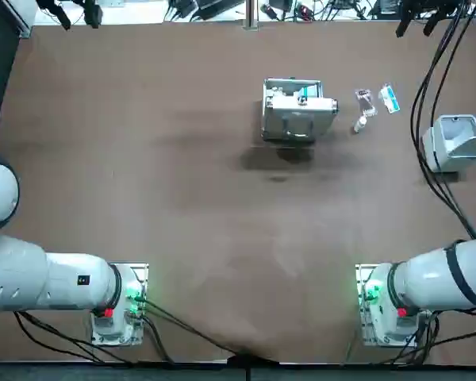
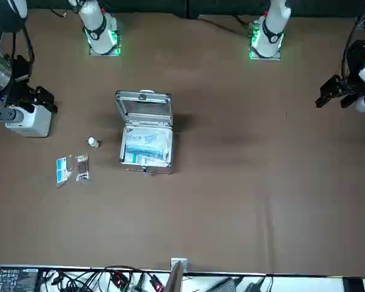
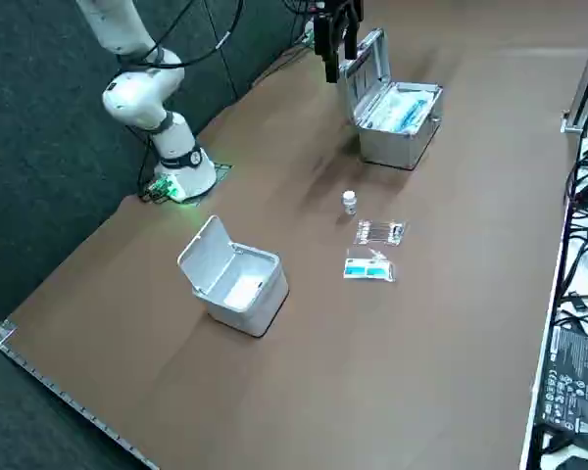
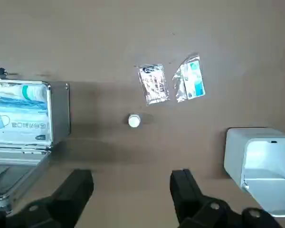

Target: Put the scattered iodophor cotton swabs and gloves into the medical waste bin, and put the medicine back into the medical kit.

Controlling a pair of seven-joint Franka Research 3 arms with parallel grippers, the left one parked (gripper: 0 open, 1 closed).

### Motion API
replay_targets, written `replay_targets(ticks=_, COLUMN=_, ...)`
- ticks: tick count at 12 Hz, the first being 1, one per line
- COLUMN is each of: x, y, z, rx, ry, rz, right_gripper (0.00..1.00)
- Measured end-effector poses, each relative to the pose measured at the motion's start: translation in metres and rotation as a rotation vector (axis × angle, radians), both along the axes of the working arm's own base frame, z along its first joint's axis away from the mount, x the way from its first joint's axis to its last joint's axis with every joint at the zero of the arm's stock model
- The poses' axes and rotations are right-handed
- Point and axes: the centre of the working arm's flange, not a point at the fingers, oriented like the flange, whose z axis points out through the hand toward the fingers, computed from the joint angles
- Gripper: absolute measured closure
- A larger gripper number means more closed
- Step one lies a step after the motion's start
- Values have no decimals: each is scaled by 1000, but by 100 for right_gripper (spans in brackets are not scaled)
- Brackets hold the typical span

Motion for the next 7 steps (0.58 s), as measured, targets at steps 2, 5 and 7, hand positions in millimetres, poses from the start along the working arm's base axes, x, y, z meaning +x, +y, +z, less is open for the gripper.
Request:
replay_targets(ticks=2, x=0, y=-1, z=-1, rx=0, ry=1, rz=1, right_gripper=0)
replay_targets(ticks=5, x=8, y=-5, z=-14, rx=-1, ry=18, rz=-6, right_gripper=0)
replay_targets(ticks=7, x=20, y=-12, z=-41, rx=-5, ry=48, rz=-18, right_gripper=0)
